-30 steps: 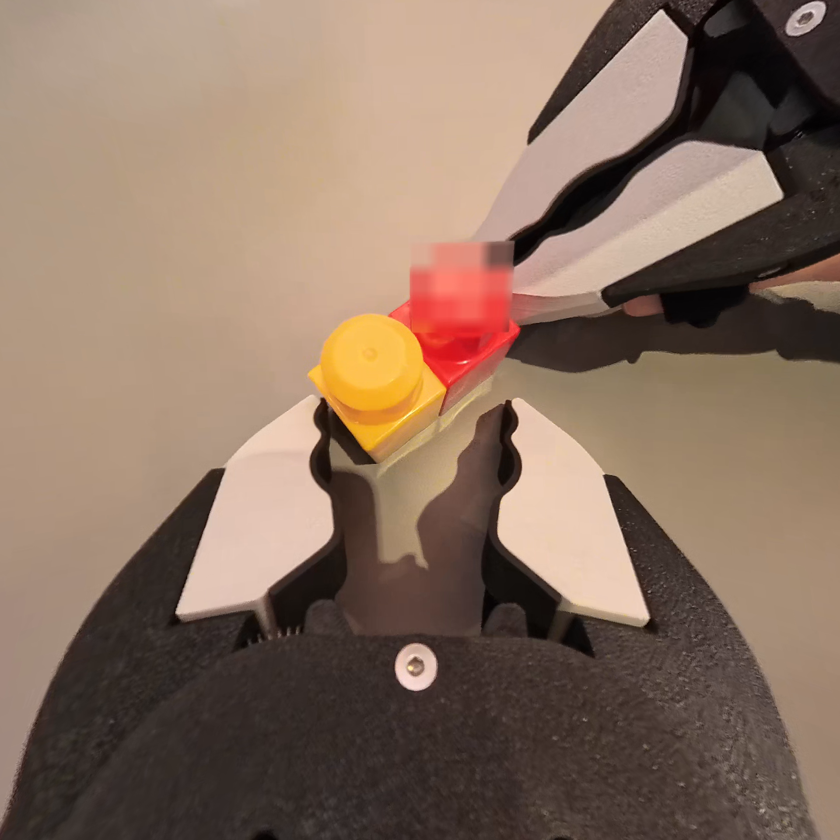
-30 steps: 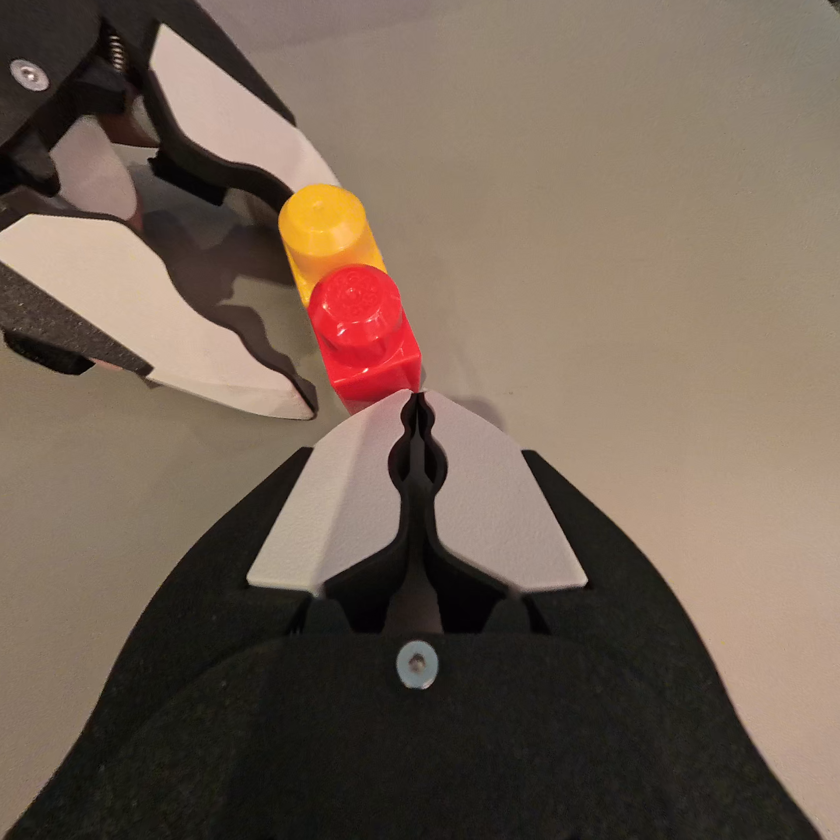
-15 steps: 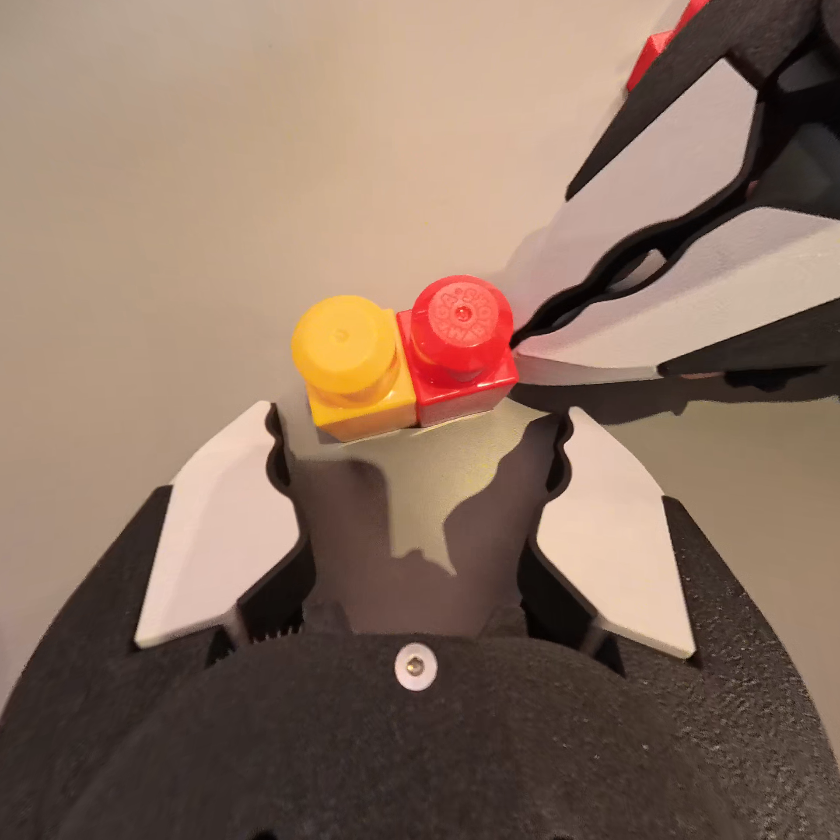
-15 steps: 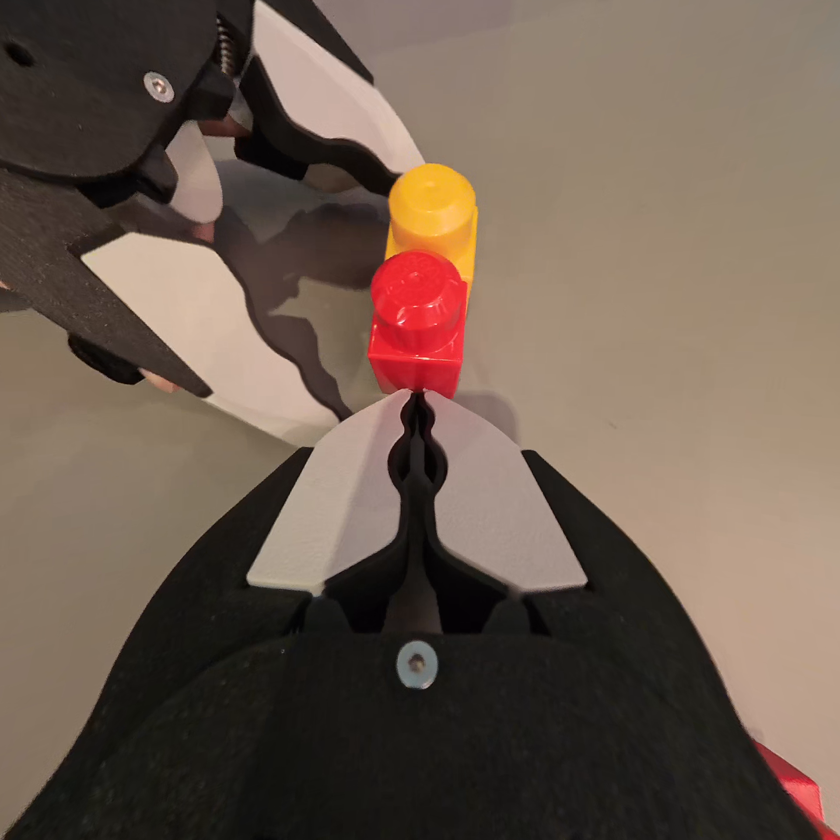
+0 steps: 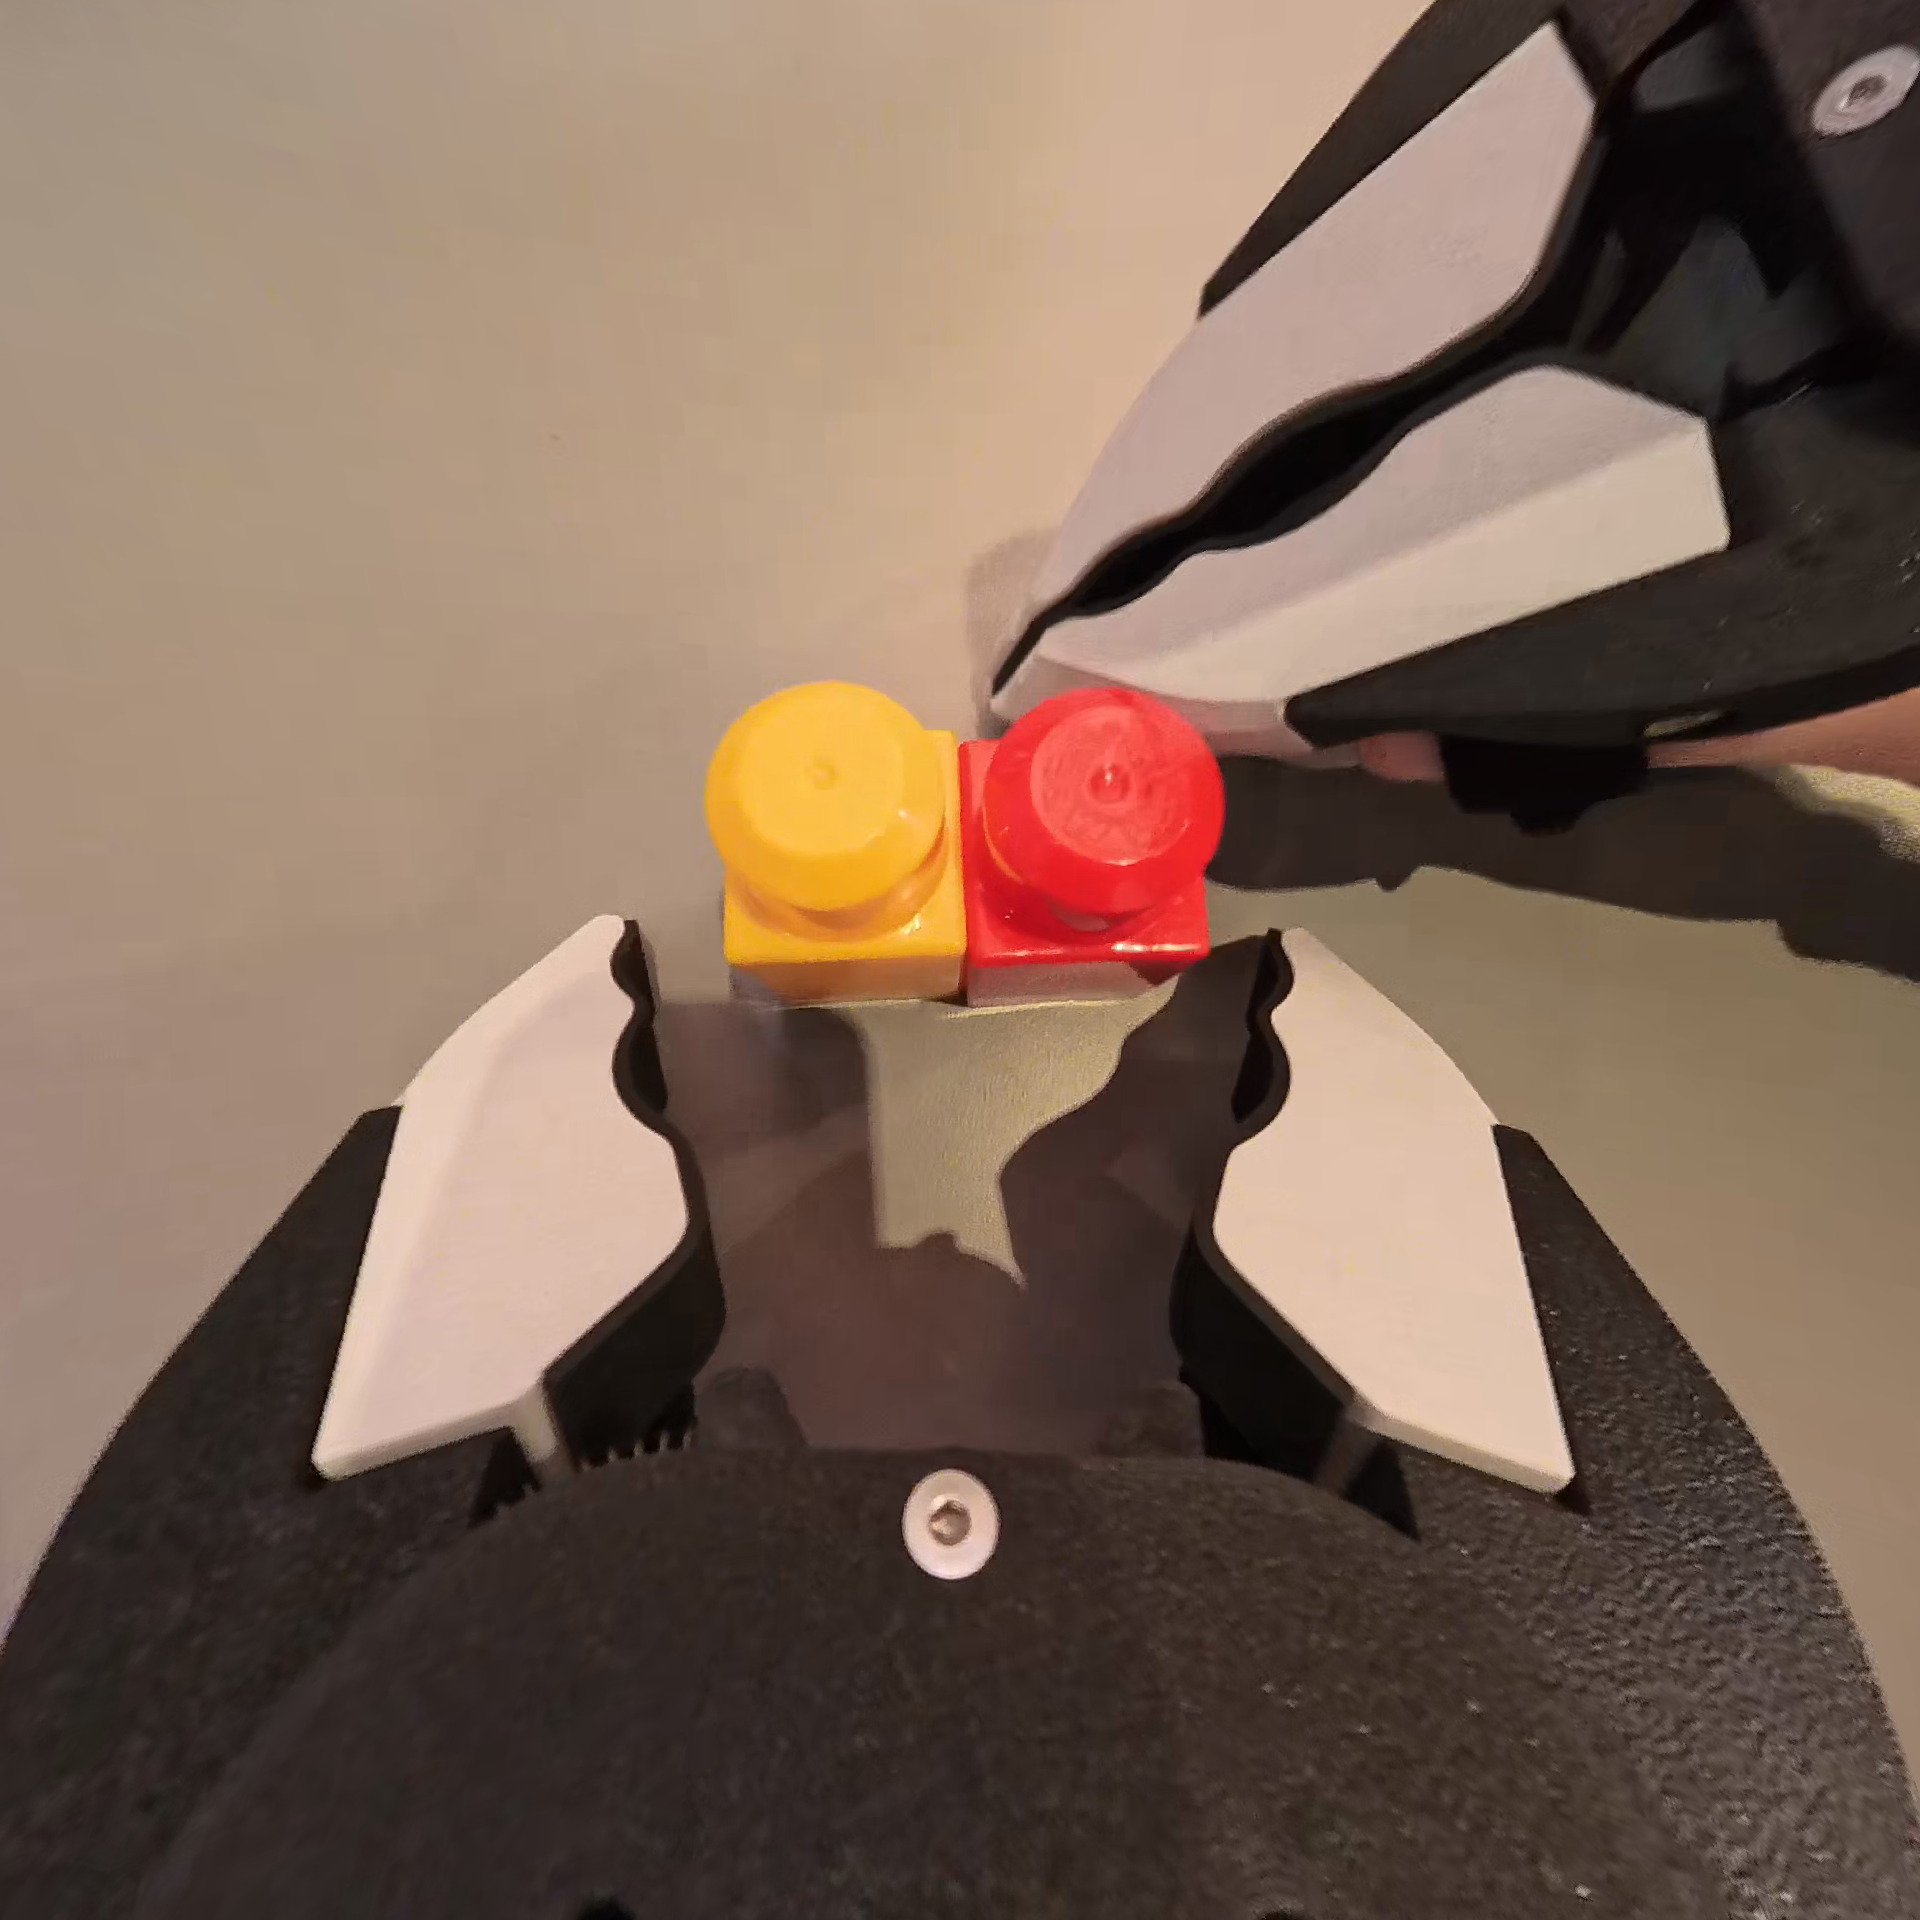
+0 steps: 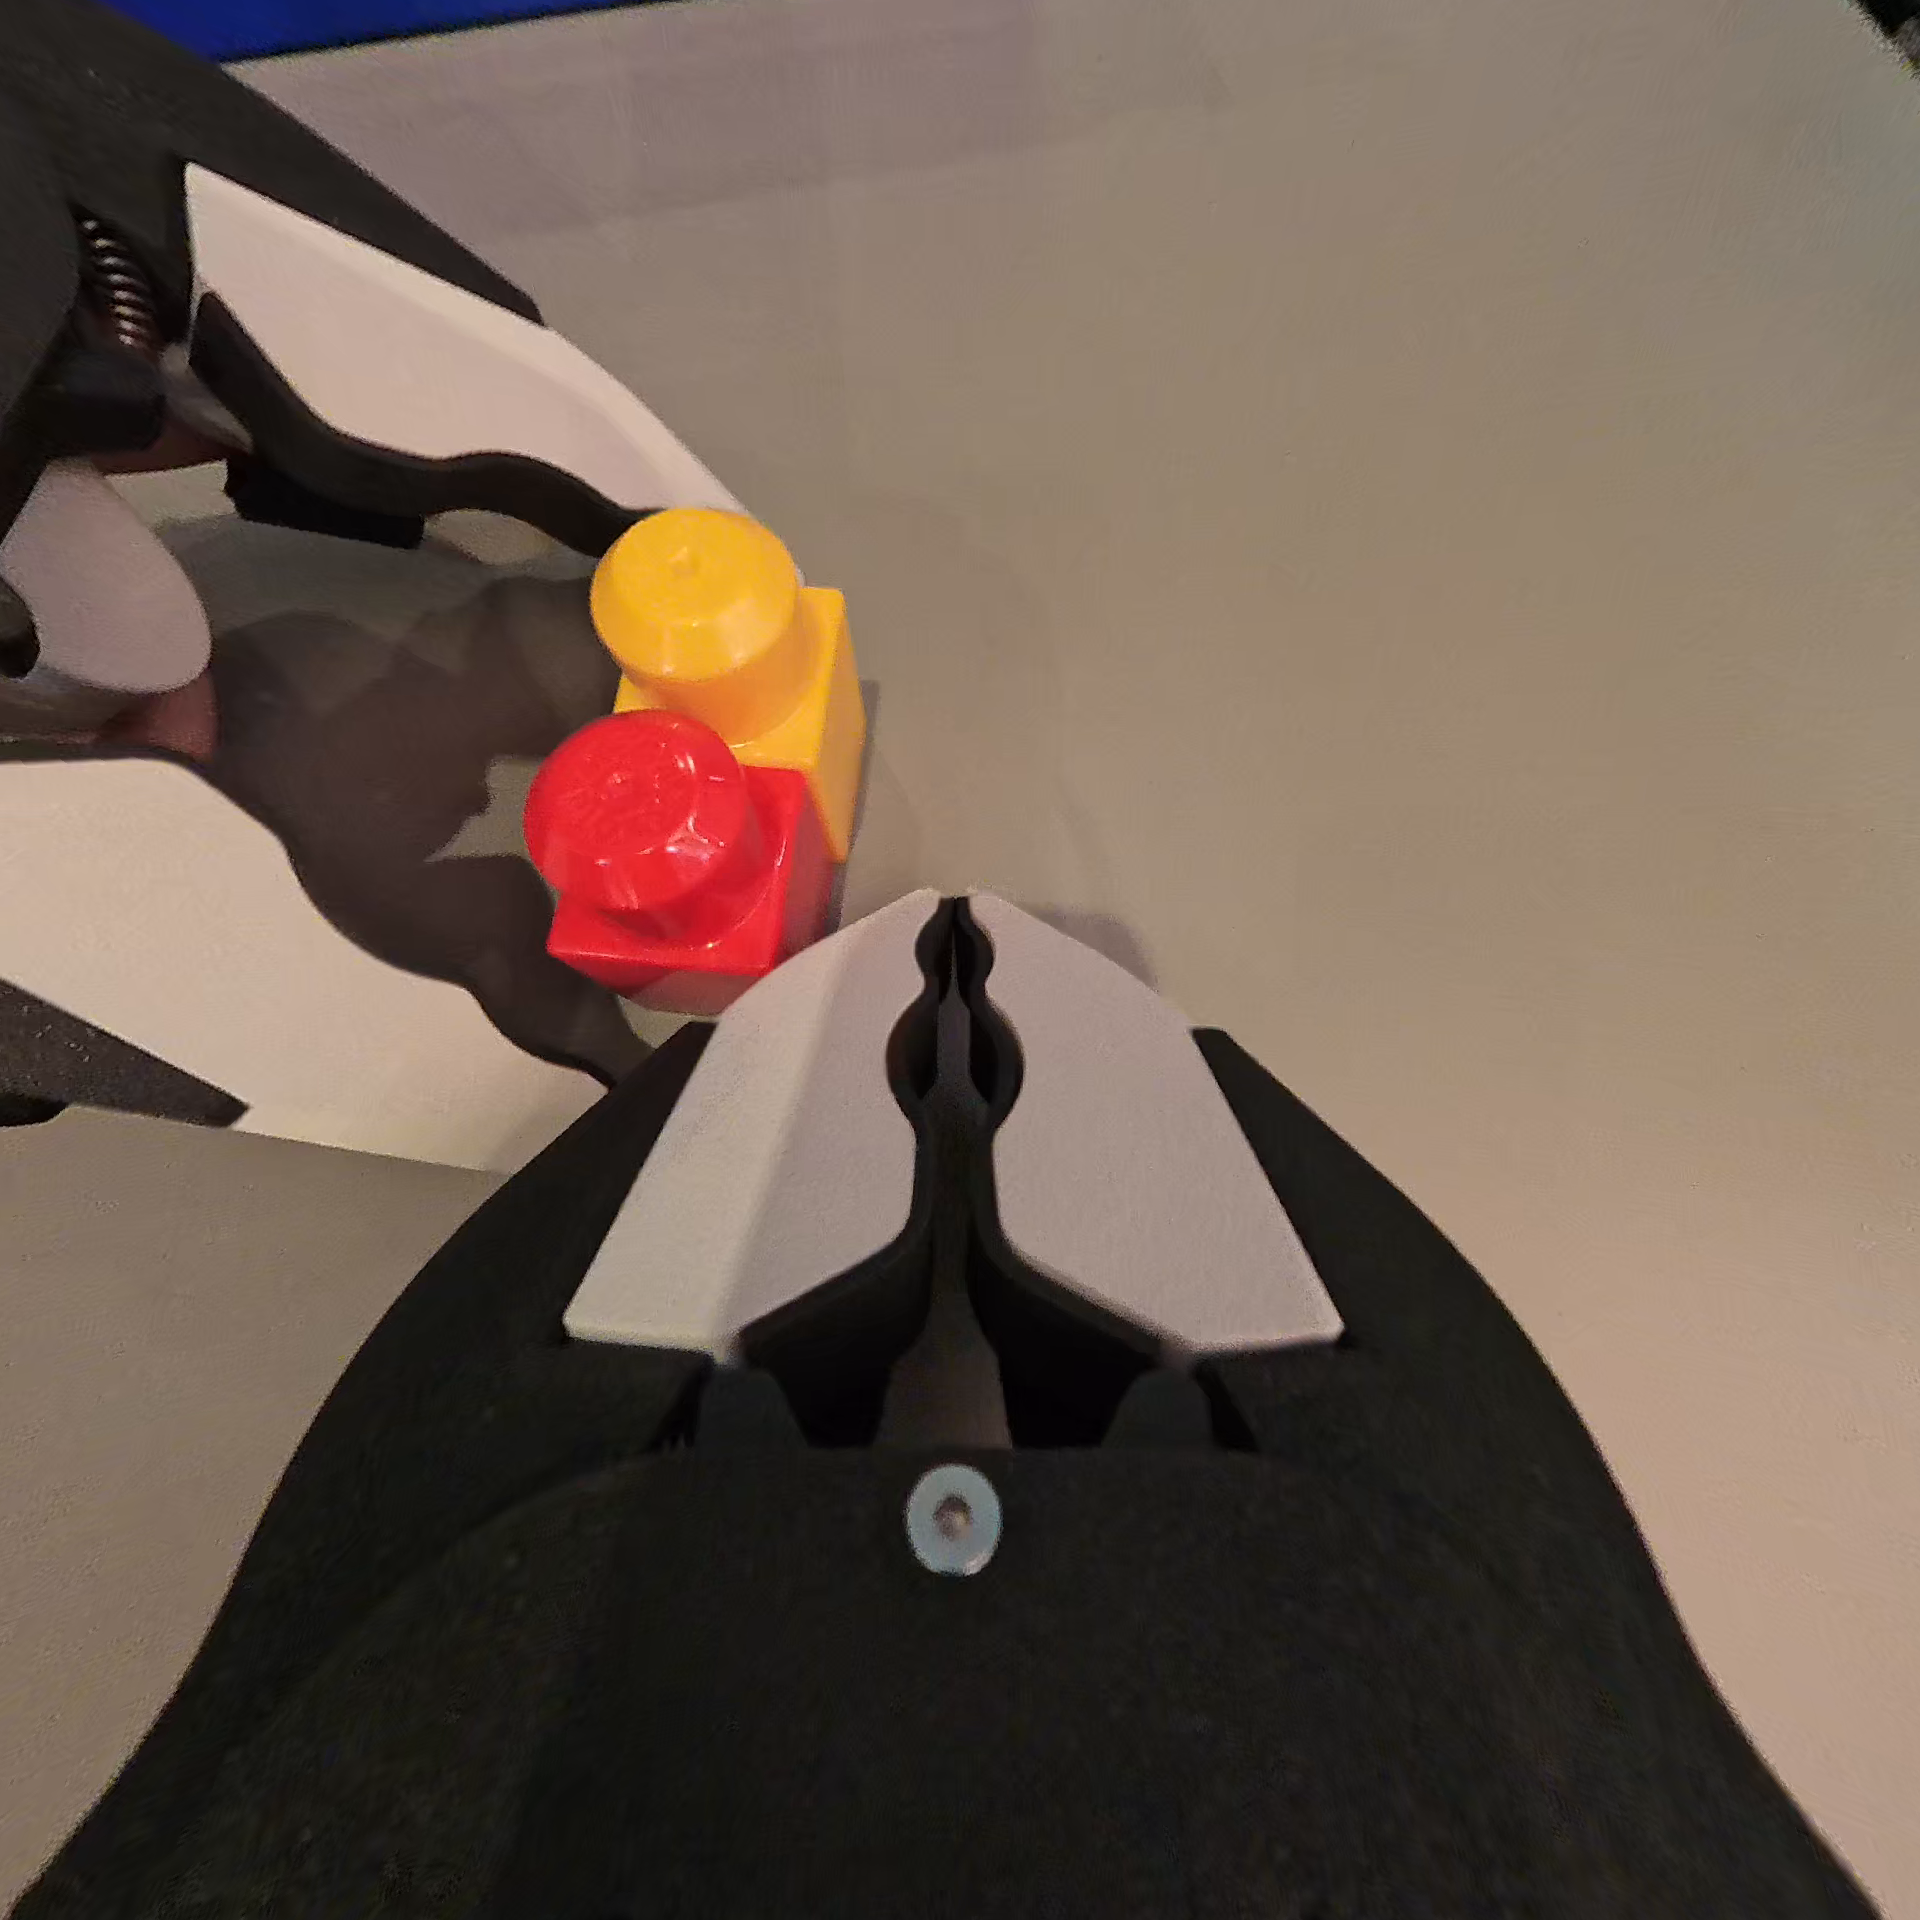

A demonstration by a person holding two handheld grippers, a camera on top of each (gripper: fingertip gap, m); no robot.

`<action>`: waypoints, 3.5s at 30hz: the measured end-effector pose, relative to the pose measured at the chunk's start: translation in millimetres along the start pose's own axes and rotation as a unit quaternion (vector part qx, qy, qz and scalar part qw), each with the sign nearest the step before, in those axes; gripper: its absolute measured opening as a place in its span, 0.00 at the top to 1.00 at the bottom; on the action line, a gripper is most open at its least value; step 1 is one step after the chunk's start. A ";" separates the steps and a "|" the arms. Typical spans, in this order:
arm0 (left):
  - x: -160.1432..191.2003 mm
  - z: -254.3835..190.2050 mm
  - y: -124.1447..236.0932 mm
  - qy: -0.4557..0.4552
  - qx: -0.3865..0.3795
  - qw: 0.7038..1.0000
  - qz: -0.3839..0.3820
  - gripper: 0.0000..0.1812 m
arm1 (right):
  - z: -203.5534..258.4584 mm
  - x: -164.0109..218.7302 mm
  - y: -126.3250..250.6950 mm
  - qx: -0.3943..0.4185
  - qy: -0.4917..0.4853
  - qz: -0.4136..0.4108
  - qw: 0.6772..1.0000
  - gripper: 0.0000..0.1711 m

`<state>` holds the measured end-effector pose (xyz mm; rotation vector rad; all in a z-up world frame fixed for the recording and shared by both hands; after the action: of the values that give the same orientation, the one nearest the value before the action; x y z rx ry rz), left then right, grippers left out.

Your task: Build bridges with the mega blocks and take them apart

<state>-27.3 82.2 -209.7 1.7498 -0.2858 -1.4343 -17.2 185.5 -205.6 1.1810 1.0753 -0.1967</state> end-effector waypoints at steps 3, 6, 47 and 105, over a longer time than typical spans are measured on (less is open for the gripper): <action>-0.8 0.3 -0.9 0.001 0.000 1.000 0.000 0.40 | 1.1 -2.0 -1.1 -0.005 0.005 -0.003 1.000 1.00; -1.1 0.5 -1.2 0.004 -0.004 1.000 0.000 0.40 | 1.6 -0.9 -2.0 -0.011 0.003 0.003 1.000 1.00; -7.5 4.4 -5.3 0.008 -0.006 1.000 -0.011 0.53 | -29.0 11.7 72.7 0.058 -0.042 -0.086 0.994 1.00; -10.9 11.2 -8.7 -0.097 0.099 0.990 -0.007 0.50 | -7.4 -5.9 11.9 -0.174 -0.117 0.007 0.978 1.00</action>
<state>-43.5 89.6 -208.2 1.7719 -0.5368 -1.6349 -17.0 194.3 -193.3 0.8269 0.8527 -0.1268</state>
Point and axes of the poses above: each gripper's, where its closed fingertips meet, y back along the fingers, x out of its underside, z = x × y across the jaws, the point moved 7 cm from there along y, back along the fingers
